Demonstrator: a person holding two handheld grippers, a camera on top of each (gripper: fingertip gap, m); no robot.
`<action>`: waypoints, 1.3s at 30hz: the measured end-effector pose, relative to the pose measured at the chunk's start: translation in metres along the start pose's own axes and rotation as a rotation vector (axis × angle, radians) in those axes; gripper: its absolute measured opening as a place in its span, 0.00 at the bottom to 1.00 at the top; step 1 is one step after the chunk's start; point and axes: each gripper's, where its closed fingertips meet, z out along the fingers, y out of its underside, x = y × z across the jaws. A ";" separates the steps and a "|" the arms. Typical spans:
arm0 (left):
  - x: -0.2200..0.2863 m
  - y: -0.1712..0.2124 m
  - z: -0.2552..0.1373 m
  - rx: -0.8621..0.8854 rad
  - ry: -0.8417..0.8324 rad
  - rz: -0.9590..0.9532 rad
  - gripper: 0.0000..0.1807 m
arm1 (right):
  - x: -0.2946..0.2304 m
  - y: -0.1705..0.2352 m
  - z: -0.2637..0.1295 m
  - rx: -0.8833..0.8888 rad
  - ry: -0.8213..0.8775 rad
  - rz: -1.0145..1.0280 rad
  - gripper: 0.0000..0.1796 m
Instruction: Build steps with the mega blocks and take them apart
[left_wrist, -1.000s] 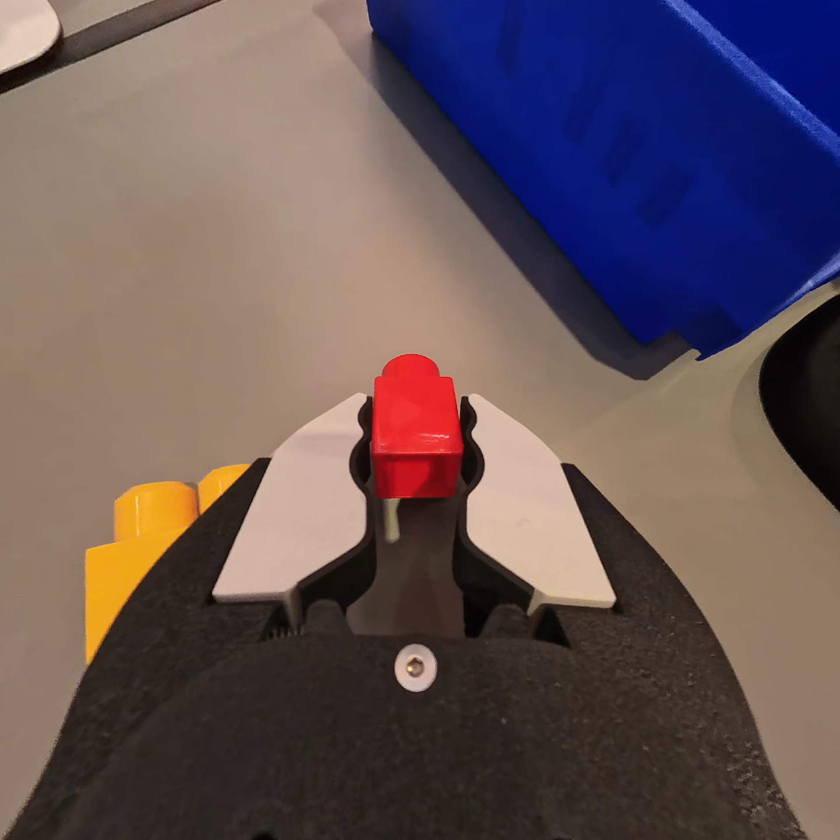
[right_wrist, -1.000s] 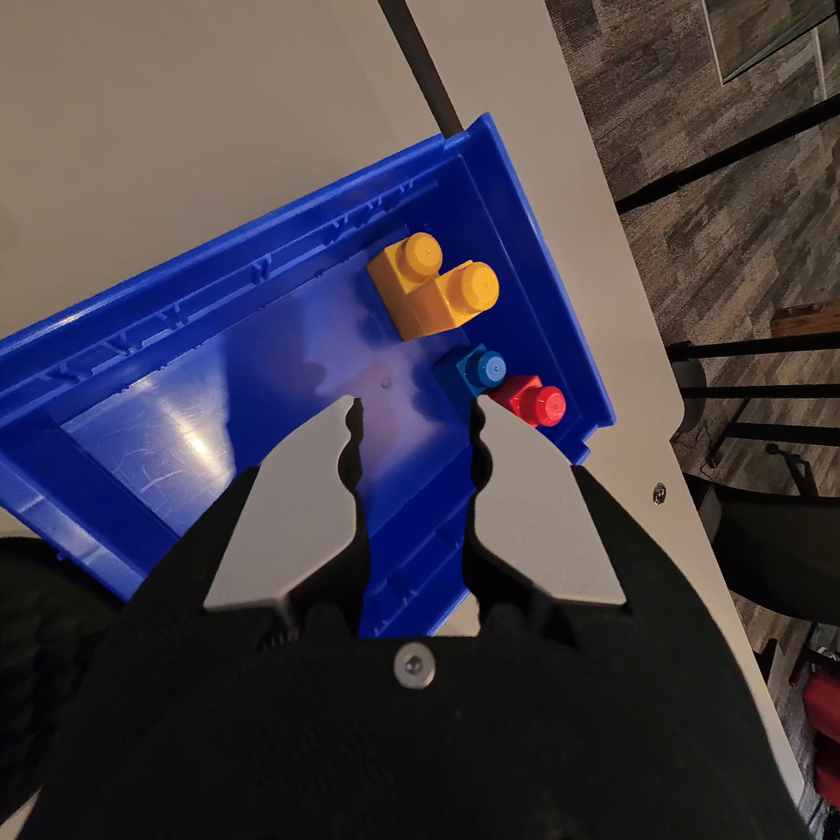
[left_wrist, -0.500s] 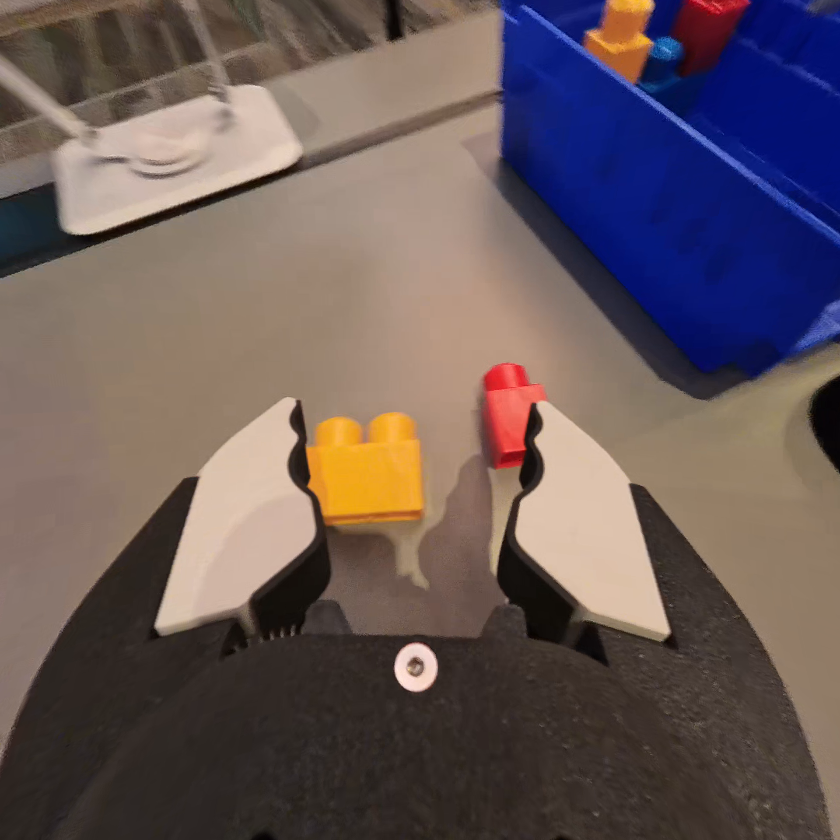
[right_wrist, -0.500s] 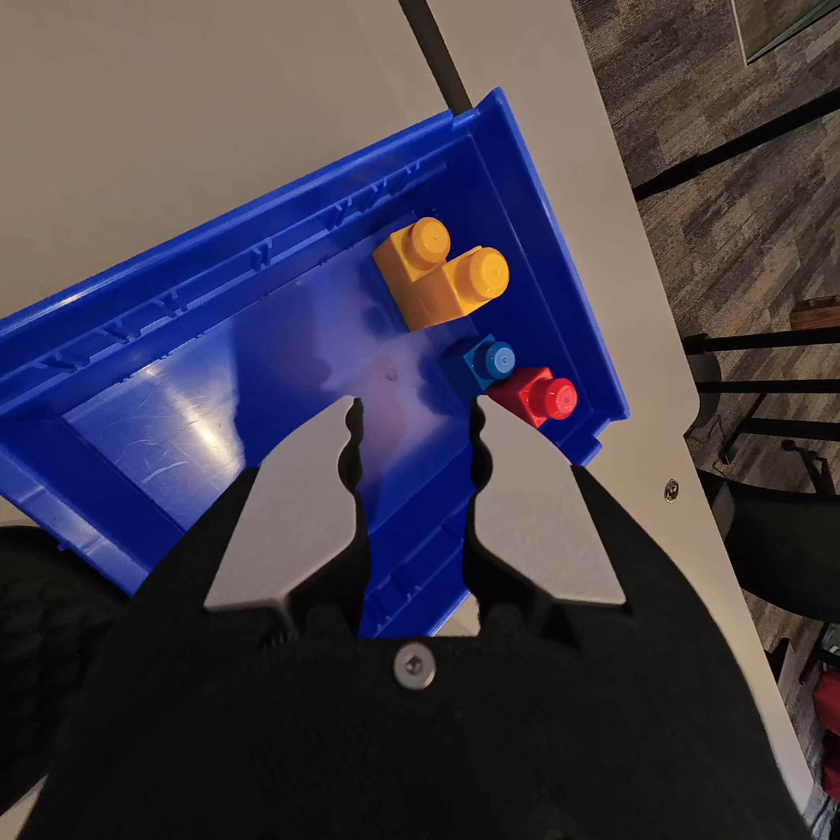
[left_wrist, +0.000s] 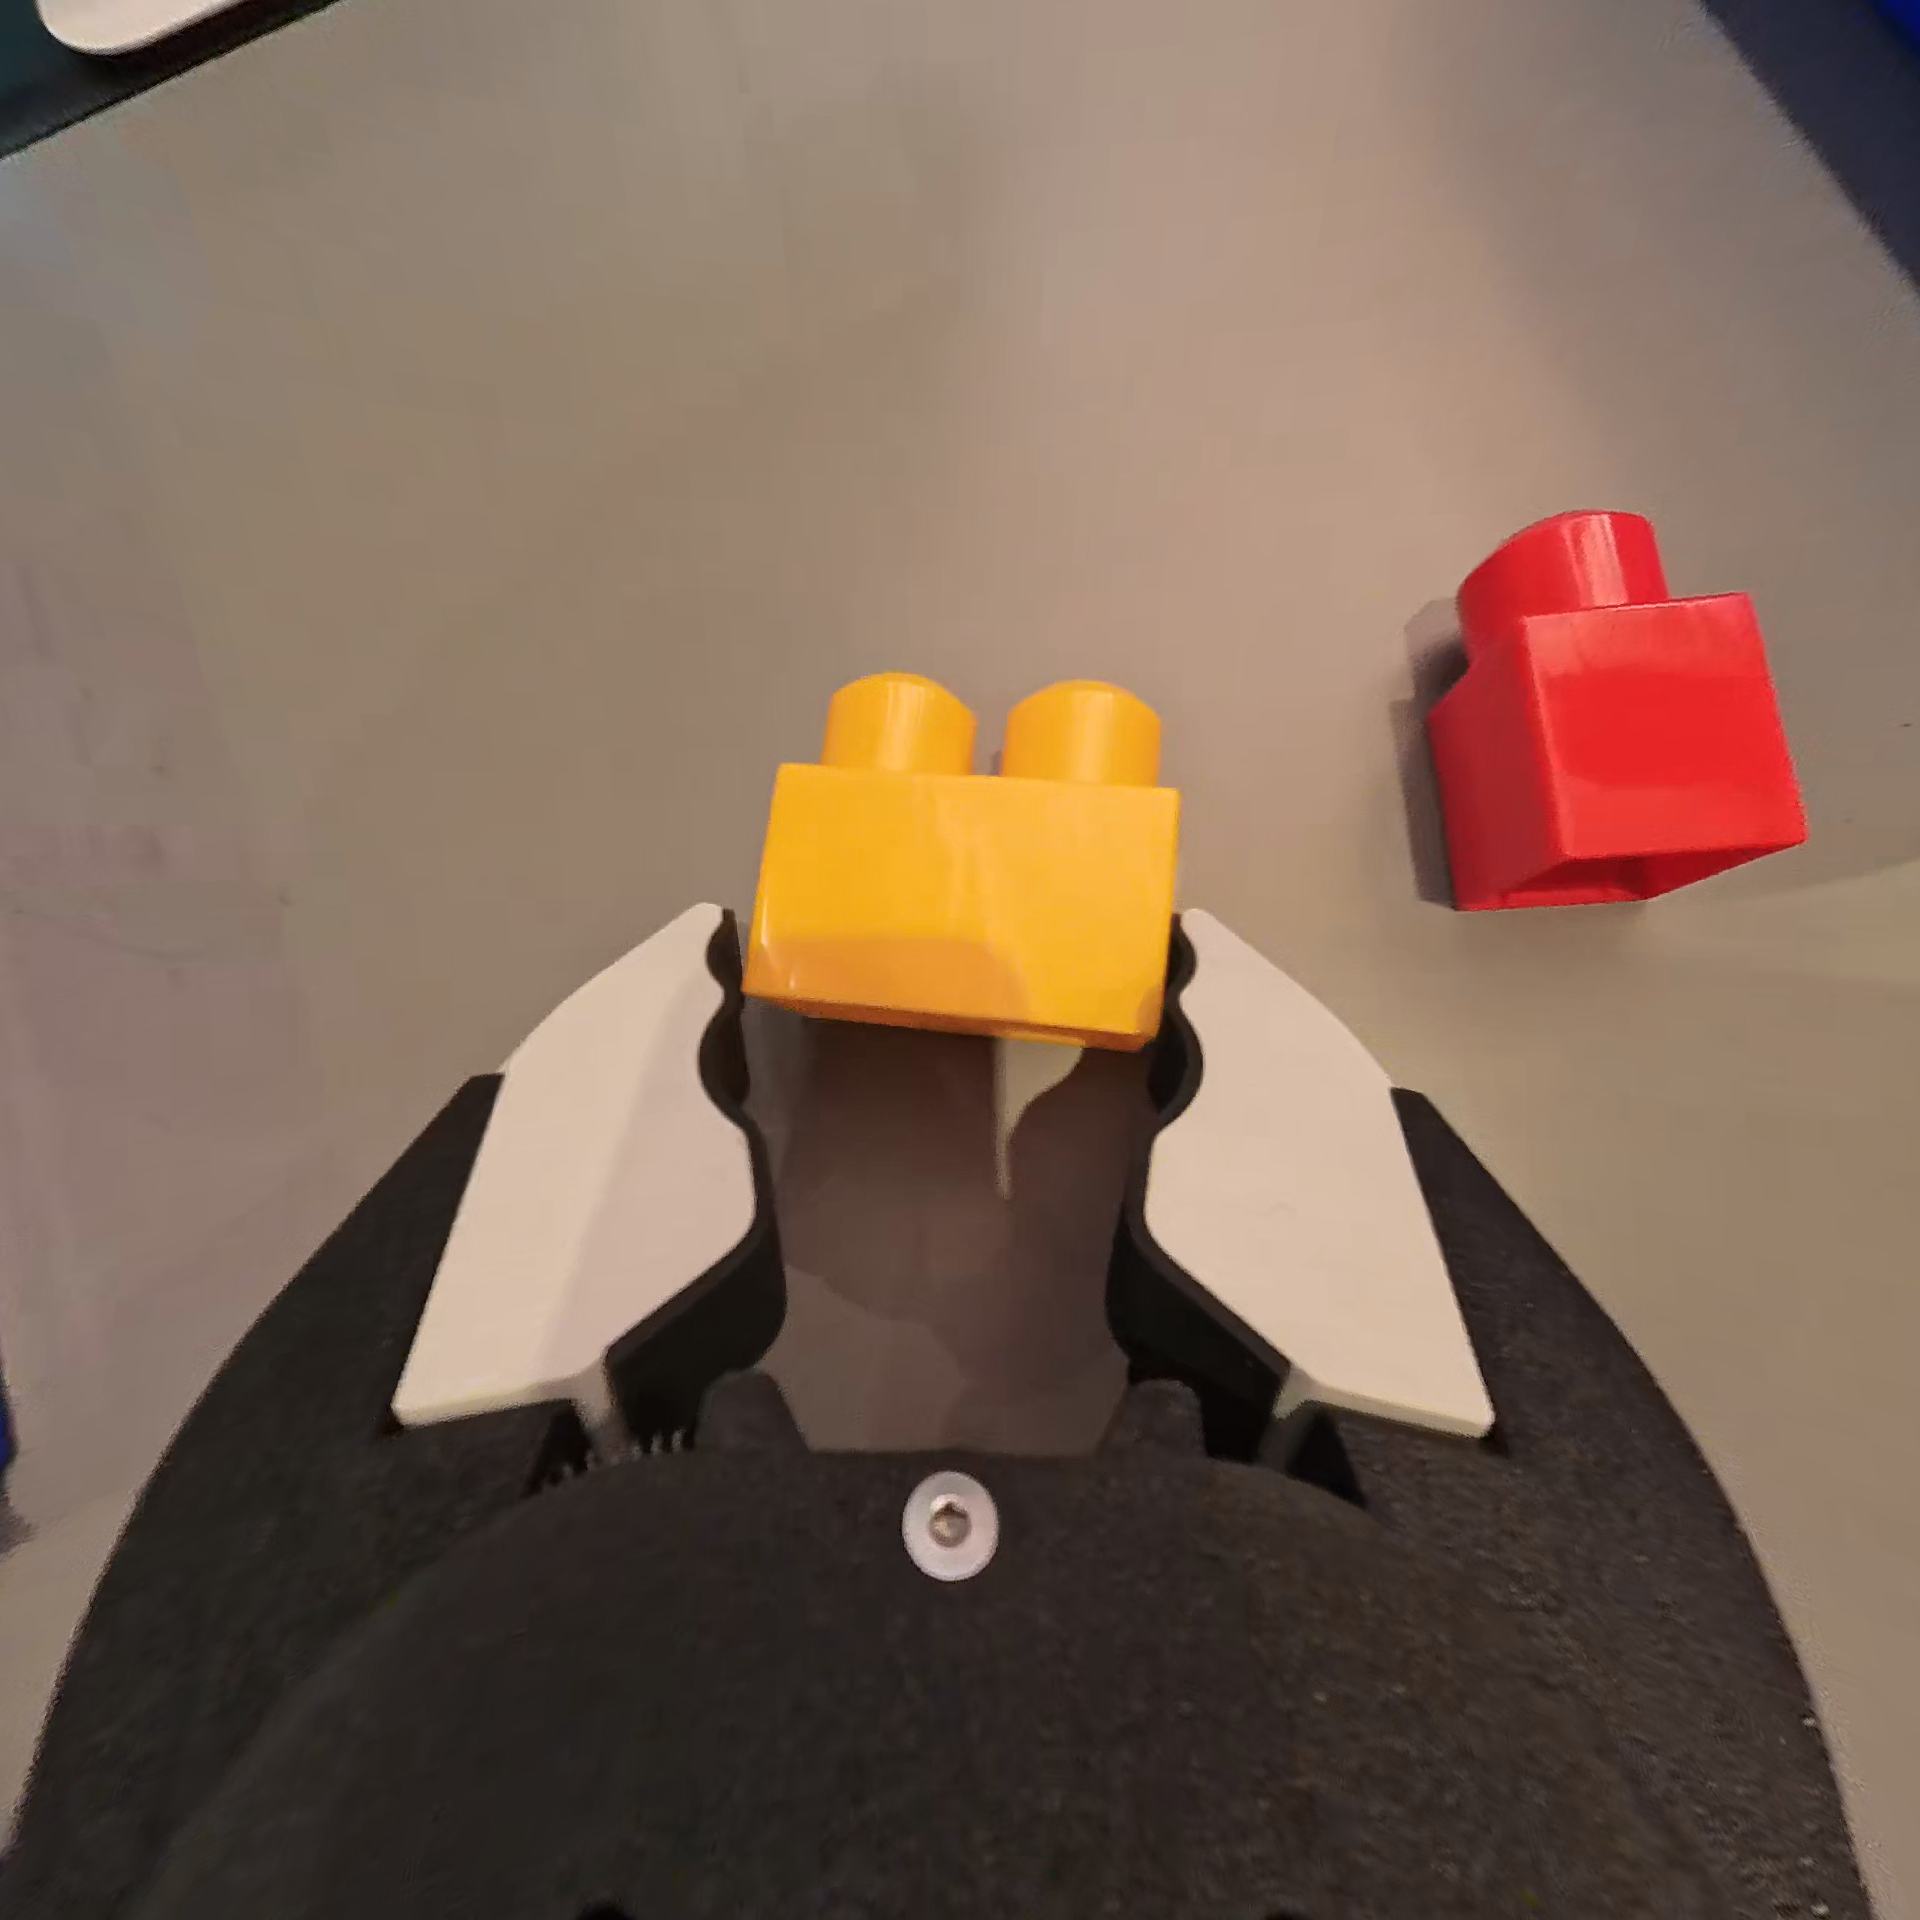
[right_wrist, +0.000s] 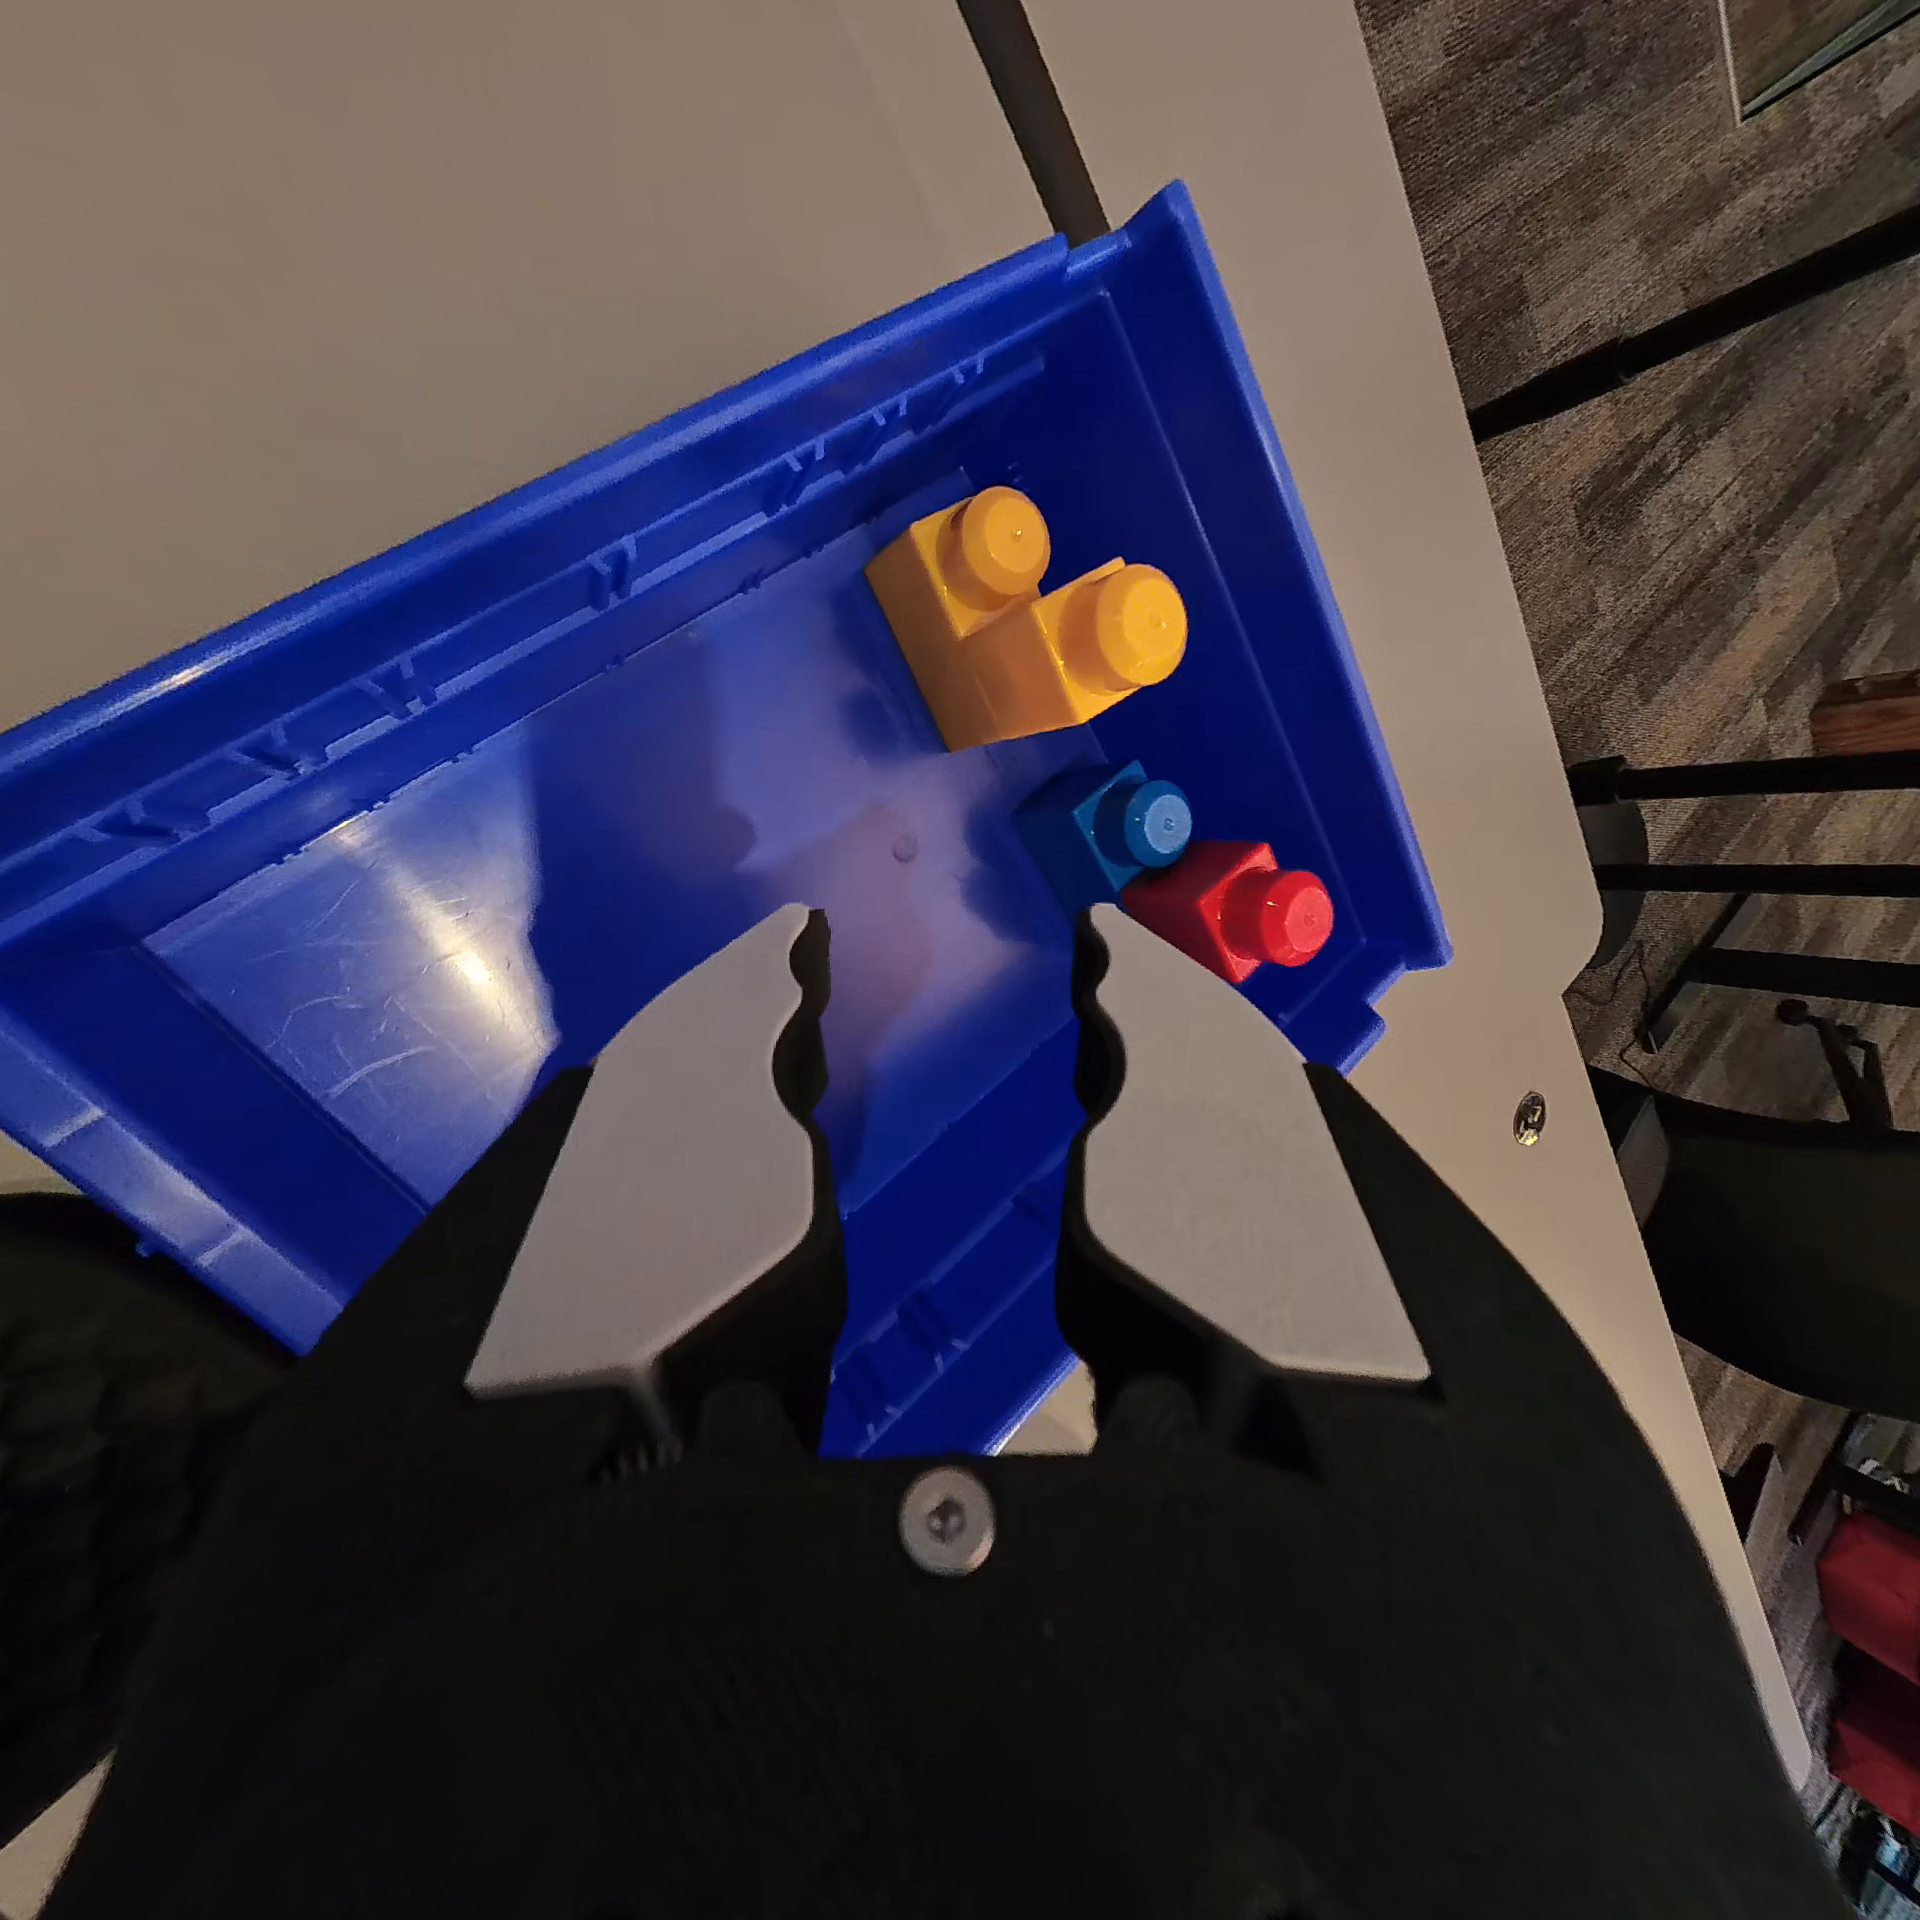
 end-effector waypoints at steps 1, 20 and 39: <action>-0.003 0.000 0.000 0.002 0.002 -0.002 0.42 | 0.000 0.000 0.000 -0.001 0.000 -0.001 0.26; -0.062 0.023 -0.004 0.009 -0.018 -0.113 0.47 | 0.001 -0.001 -0.008 -0.034 0.046 -0.020 0.25; -0.042 -0.016 -0.032 0.163 0.185 -0.071 0.45 | -0.034 -0.090 -0.051 0.245 -0.023 0.108 0.23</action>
